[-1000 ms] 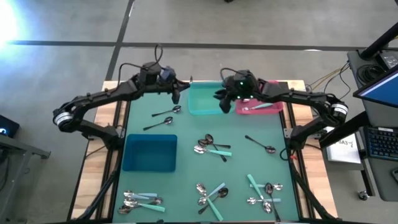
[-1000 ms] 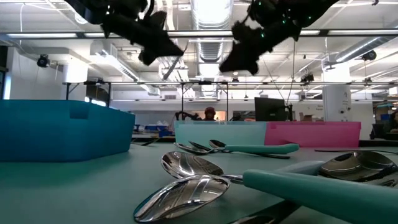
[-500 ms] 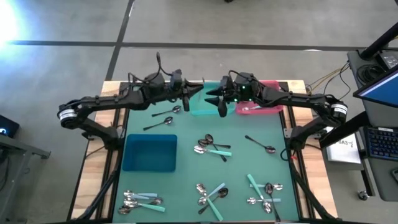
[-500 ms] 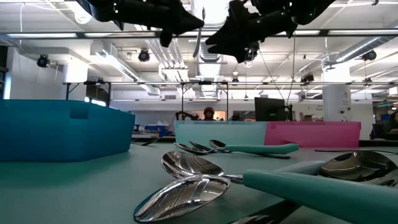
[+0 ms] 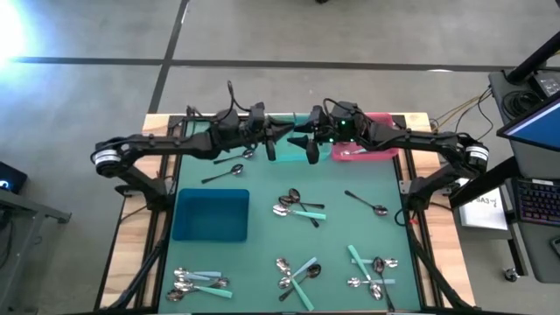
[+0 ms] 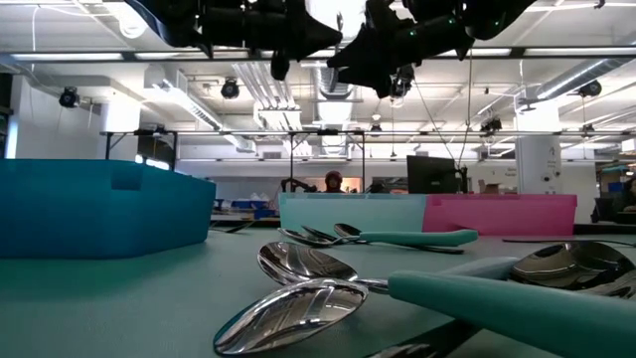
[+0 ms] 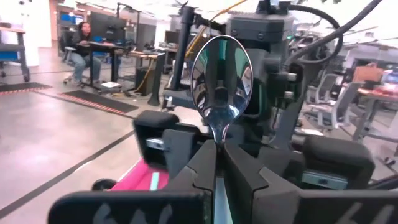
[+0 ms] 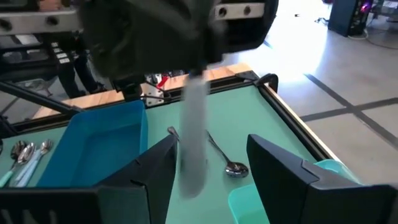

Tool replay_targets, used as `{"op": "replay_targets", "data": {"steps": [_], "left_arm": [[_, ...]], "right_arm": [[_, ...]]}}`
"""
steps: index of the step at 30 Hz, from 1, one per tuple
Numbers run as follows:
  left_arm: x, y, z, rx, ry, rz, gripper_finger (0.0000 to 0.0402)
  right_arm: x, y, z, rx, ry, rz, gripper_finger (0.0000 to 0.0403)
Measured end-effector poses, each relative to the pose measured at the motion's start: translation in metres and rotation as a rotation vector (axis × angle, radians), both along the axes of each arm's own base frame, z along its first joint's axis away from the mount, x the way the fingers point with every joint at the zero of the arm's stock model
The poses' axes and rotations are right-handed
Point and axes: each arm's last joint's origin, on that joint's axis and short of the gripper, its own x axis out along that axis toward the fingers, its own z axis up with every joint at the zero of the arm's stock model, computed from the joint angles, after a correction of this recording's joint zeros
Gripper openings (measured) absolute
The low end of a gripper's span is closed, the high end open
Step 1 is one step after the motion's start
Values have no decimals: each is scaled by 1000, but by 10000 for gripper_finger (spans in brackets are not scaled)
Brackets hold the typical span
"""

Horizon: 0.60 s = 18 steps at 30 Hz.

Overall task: Sort silverware by color (type)
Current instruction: Put the top left blue spoon into the light blue bin

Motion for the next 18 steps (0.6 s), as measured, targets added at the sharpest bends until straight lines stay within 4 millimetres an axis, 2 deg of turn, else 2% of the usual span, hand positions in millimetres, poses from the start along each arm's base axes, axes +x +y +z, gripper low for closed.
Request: {"op": "replay_targets", "data": {"steps": [6, 13, 18], "left_arm": [[3, -4, 2, 5, -33, -8, 0], [4, -8, 3, 6, -42, -12, 0], [4, -9, 3, 5, -42, -17, 1]], "right_arm": [[0, 0, 0, -14, 5, 8, 153], [0, 1, 0, -53, 8, 24, 44], [0, 1, 0, -55, 9, 26, 43]]}}
